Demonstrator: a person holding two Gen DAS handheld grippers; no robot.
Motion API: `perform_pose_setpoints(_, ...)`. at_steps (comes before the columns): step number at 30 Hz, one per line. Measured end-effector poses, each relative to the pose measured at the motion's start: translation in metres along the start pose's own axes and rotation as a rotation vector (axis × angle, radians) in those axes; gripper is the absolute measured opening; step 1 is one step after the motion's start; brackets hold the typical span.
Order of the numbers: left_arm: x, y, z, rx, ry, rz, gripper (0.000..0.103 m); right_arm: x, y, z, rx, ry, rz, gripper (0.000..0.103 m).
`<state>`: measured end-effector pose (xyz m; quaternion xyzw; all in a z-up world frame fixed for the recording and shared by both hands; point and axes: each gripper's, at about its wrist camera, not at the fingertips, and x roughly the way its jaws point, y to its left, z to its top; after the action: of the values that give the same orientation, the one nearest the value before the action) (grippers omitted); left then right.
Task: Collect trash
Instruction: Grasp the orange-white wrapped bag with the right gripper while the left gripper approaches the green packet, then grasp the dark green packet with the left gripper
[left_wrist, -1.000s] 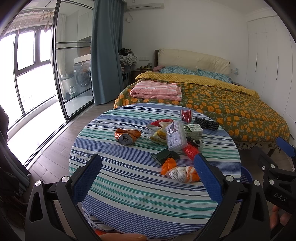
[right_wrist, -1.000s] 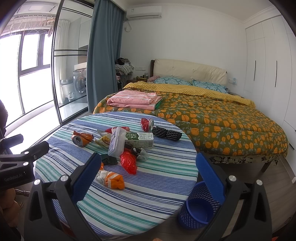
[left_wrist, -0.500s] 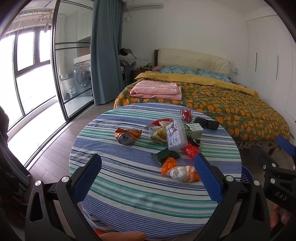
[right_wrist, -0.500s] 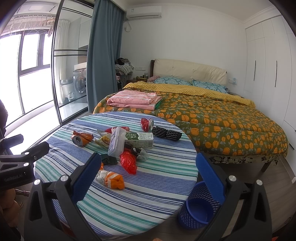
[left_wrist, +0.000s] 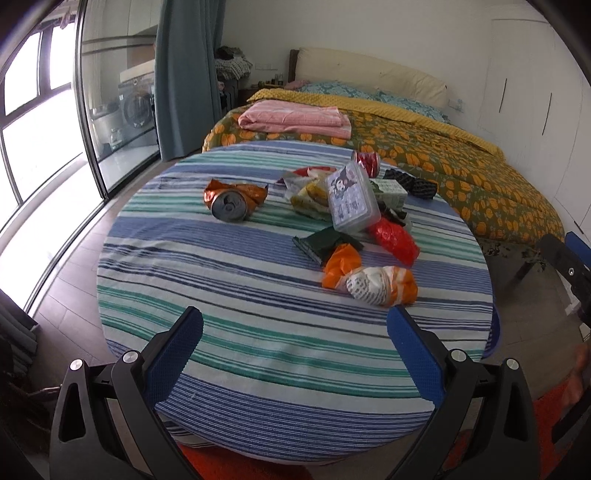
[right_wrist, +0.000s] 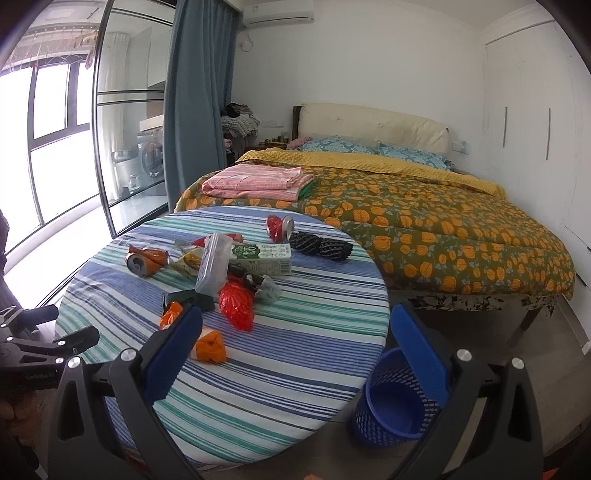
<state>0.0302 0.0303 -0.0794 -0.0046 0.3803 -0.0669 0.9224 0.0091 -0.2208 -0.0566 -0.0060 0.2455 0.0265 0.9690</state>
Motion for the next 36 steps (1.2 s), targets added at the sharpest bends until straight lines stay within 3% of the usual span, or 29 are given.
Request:
perform_pose_setpoints(5, 0.024, 0.017, -0.004, -0.008, 0.043, -0.037, 0.099, 0.048, 0.02, -0.013, -0.106, 0.126, 0.322, 0.098)
perform_pose_setpoints(10, 0.058, 0.019, -0.002, 0.093, 0.108, -0.055, 0.099, 0.092, 0.06, -0.01, -0.317, 0.253, 0.476, 0.098)
perform_pose_setpoints(13, 0.073, 0.028, -0.005, 0.103, 0.138, -0.069, 0.099, 0.113, 0.079, -0.009, -0.429, 0.332, 0.51, 0.088)
perform_pose_setpoints(15, 0.079, 0.034, -0.006, 0.1, 0.155, -0.075, 0.099, 0.124, 0.089, -0.011, -0.489, 0.377, 0.529, 0.075)
perform_pose_setpoints(20, 0.089, 0.046, -0.009, 0.075, 0.173, -0.092, 0.099, 0.148, 0.103, -0.023, -0.596, 0.483, 0.53, 0.069)
perform_pose_setpoints(21, 0.09, 0.046, -0.009, 0.075, 0.176, -0.092, 0.099, 0.149, 0.104, -0.024, -0.607, 0.488, 0.521, 0.059)
perform_pose_setpoints(25, 0.093, 0.043, -0.009, 0.098, 0.183, -0.073, 0.099, 0.143, 0.095, -0.018, -0.513, 0.475, 0.514, 0.053)
perform_pose_setpoints(28, 0.095, 0.03, -0.012, 0.178, 0.198, -0.017, 0.099, 0.127, 0.079, -0.019, -0.41, 0.469, 0.522, 0.053)
perform_pose_setpoints(31, 0.101, 0.028, -0.004, 0.155, 0.247, -0.02, 0.099, 0.108, 0.052, -0.024, -0.286, 0.46, 0.484, 0.053)
perform_pose_setpoints(36, 0.123, 0.022, 0.037, 0.118, 0.236, -0.162, 0.099, 0.088, 0.008, -0.034, -0.09, 0.421, 0.39, 0.053)
